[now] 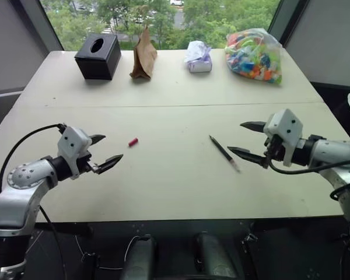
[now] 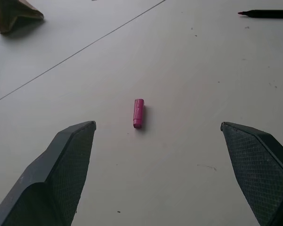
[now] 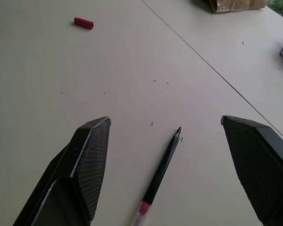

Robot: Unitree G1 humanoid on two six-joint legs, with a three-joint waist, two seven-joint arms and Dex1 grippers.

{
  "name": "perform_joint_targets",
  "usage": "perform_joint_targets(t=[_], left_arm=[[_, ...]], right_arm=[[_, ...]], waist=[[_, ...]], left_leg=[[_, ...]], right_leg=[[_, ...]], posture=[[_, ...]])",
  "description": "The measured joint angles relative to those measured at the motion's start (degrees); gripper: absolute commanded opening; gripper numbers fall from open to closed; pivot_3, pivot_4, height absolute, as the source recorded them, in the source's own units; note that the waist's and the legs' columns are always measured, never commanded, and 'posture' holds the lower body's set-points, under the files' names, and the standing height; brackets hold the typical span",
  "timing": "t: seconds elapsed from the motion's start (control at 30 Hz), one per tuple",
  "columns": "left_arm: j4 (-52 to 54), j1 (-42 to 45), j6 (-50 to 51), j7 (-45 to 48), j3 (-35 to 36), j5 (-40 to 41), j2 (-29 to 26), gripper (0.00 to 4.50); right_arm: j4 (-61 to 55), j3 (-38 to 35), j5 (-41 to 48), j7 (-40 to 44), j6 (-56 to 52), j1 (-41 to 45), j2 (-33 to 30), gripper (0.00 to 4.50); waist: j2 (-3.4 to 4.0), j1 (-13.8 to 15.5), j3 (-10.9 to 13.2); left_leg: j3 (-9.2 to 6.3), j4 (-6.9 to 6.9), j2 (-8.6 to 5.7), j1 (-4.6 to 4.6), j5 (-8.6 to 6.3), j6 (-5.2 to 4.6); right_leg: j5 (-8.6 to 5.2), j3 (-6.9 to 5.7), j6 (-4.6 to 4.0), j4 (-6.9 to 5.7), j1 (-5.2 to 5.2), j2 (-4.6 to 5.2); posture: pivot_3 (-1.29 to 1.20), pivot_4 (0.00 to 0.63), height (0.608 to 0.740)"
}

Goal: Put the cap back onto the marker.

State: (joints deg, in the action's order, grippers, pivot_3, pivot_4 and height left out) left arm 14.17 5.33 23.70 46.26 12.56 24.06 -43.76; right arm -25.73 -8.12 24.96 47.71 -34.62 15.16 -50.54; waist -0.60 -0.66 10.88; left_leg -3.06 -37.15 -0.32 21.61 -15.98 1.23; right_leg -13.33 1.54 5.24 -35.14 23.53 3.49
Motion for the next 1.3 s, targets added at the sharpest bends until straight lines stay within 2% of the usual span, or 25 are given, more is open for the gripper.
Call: perform_joint_targets(t=[0.87, 1.03, 1.3], left_arm=[[-0.1, 2.4, 2.0, -1.3, -1.1, 0.1, 0.4, 4.44], [-4.6, 5.1, 1.2, -2.3, -3.3, -2.3, 2.6, 4.44], [-20.6, 14.0, -6.0, -4.6, -9.8, -9.6, 9.2, 4.44]], right_arm=[[-7.6, -1.9, 3.6, -2.8, -6.2, -1.6, -0.2, 3.86], [-8.9, -2.5, 4.2, -4.0, -6.5, -2.7, -0.1, 3.86], [-10.2, -3.1, 4.7, -6.3, -7.2, -4.0, 0.0, 3.86]], waist=[[-0.01, 0.0, 0.0], [-0.02, 0.1, 0.0], [-0.04, 0.1, 0.0]], left_leg=[[0.0, -0.01, -0.01, 0.0, 0.0, 0.0], [0.02, -0.01, -0.03, 0.0, 0.0, 0.0], [0.11, -0.05, -0.18, 0.02, 0.01, 0.01]], right_leg=[[0.01, 0.0, 0.01, 0.0, 0.0, 0.0], [0.01, 0.0, 0.02, -0.01, -0.01, -0.01], [0.05, -0.08, 0.09, -0.02, -0.04, -0.02]], posture=[[0.0, 0.15, 0.74], [0.0, 0.15, 0.74], [0.0, 0.15, 0.74]])
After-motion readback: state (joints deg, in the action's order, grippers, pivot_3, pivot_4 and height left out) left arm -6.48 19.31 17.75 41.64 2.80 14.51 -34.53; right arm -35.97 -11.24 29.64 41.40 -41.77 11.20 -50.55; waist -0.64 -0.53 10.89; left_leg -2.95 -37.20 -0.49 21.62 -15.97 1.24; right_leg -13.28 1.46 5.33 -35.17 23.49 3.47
